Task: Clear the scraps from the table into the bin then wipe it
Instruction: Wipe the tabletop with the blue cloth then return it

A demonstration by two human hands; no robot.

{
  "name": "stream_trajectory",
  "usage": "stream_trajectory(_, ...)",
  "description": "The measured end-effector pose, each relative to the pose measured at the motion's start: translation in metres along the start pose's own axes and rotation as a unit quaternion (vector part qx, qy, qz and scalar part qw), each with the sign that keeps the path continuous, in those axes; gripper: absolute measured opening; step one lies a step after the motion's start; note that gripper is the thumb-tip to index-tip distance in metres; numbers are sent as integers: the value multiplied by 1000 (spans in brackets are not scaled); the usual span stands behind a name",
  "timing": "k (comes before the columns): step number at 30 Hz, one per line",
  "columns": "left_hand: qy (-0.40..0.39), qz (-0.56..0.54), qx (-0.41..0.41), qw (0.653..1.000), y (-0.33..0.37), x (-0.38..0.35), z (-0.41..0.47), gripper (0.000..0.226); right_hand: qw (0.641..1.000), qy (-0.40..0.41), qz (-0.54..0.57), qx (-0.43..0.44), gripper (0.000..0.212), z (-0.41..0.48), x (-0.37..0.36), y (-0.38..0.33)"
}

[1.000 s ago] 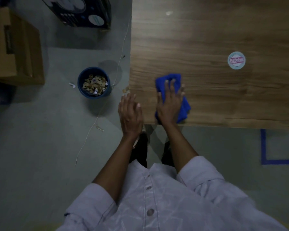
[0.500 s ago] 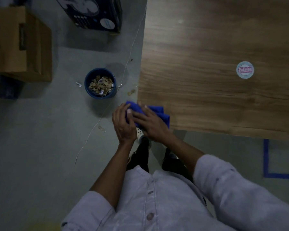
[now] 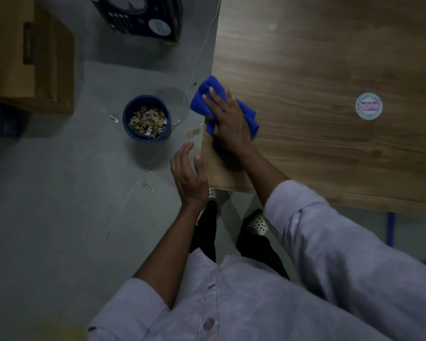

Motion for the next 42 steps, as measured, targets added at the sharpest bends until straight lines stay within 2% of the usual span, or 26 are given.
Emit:
stream_trajectory(3,43,7,-3,999,6,6,4,38,996,-37,-3,82,56,-67,-38,-25)
stream_trajectory(5,25,49,-39,998,14,-3,0,37,995,-42,22,92,46,-110,-54,-33)
stream_trajectory(6,0,72,-79,994,22,-10,-4,38,997,-30,65,35,44,-122,-56,-28)
stream_trajectory(8,-55,102,-188,975,44,-28,-16,42,983,1,121,-135,49,-135,-49,-3)
stream_trajectory(9,-75,113,-235,962,54,-36,-21,44,977,20,121,-174,54,-137,-40,5)
stream_trajectory(11,-93,134,-286,944,67,-48,-26,50,984,51,72,-154,58,-141,-16,20)
stream_trajectory(13,-120,149,-283,940,67,-62,-28,55,991,73,-20,-113,62,-148,17,41)
stream_trajectory(16,-165,160,-270,935,52,-72,-29,60,967,169,-72,-176,62,-184,76,96)
stream_trajectory(19,-168,156,-297,927,45,-72,-27,59,924,247,-98,-276,58,-225,116,138)
stream_trajectory(22,-157,95,-247,951,45,-64,-20,62,866,324,-119,-361,57,-213,108,125)
stream_trajectory(23,-160,72,-230,957,44,-61,-20,66,869,327,-125,-351,59,-199,92,106)
stream_trajectory(24,-167,49,-218,960,45,-59,-20,70,889,301,-120,-322,63,-181,69,82)
stream_trajectory(26,-175,17,-206,963,45,-53,-17,80,952,173,-105,-230,70,-144,9,27)
stream_trajectory(27,-171,11,-204,964,44,-50,-14,83,973,102,-115,-174,66,-130,-16,2)
stream_trajectory(29,-161,-1,-189,969,39,-43,-8,87,990,29,-111,-78,58,-114,-41,-18)
stream_trajectory(31,-153,-23,-164,974,34,-40,-4,89,997,16,-79,-10,60,-102,-36,-14)
stream_trajectory(33,-148,-29,-151,977,33,-41,-3,89,994,0,-97,46,68,-85,-24,-1)
stream_trajectory(35,-153,-30,-139,978,37,-46,-2,89,992,-14,-116,43,71,-57,-13,9)
stream_trajectory(38,-160,-41,-108,980,41,-54,6,89,994,17,-103,-29,69,2,-1,18)
stream_trajectory(42,-186,-42,-73,979,39,-61,15,86,990,54,-107,-72,60,86,25,39)
Point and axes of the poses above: each hand's wrist, its own z-axis towards the middle knuckle, its own x-axis out of the back of the hand, y = z × x, the point moved 6 cm from there along z, towards the middle knuckle, and after that the axes turned 15 degrees about z, right-handed, at the moved point
